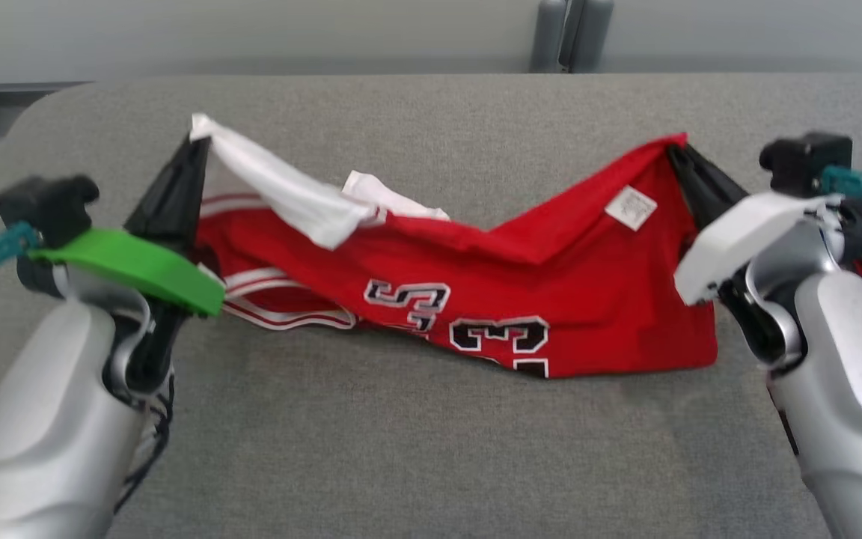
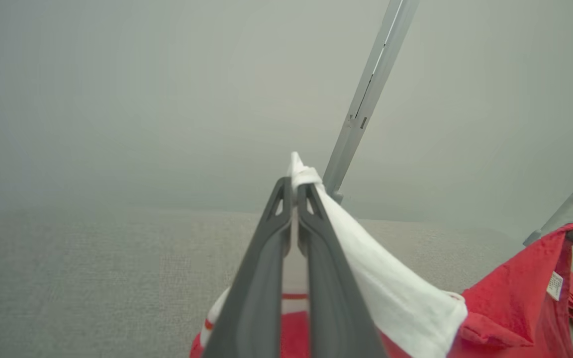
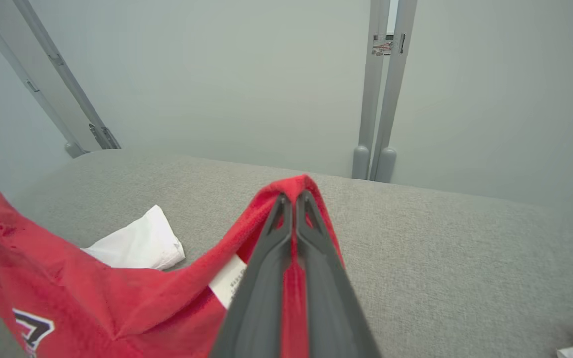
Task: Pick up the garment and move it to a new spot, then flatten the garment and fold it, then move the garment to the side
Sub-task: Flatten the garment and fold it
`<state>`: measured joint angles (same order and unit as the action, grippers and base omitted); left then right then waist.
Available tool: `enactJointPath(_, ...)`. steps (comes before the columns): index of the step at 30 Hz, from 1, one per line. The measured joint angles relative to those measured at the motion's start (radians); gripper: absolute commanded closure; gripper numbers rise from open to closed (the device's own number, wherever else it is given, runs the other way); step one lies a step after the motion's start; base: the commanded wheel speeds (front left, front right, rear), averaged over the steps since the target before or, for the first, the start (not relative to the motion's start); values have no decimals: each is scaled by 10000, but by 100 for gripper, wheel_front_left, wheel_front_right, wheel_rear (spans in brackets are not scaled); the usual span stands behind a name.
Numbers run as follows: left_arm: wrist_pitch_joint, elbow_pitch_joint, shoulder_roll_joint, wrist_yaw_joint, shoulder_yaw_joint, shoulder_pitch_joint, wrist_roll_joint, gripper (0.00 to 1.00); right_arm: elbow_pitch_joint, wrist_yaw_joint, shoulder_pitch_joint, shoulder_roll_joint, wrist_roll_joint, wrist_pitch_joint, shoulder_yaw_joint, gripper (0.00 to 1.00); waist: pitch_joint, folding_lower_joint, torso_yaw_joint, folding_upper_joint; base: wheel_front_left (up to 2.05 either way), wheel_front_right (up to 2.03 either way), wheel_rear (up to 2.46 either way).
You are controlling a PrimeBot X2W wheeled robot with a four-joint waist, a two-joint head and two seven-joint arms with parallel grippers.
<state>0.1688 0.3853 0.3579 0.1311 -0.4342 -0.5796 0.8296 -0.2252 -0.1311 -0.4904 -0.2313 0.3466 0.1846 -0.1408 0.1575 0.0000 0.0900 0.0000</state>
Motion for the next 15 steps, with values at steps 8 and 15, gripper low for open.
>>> enactJointPath(8,-1143,-297,105,-2,201,-3600,959,100,-608,2,-3620,-888,667,575,-1505,100,1398,1,-237,0,0,0,0)
enactJointPath(15,-1636,-230,535,-2,221,-6726,1035,100,-1511,-2,-6542,-1235,313,113,-2100,100,2978,3,-401,0,0,0,0)
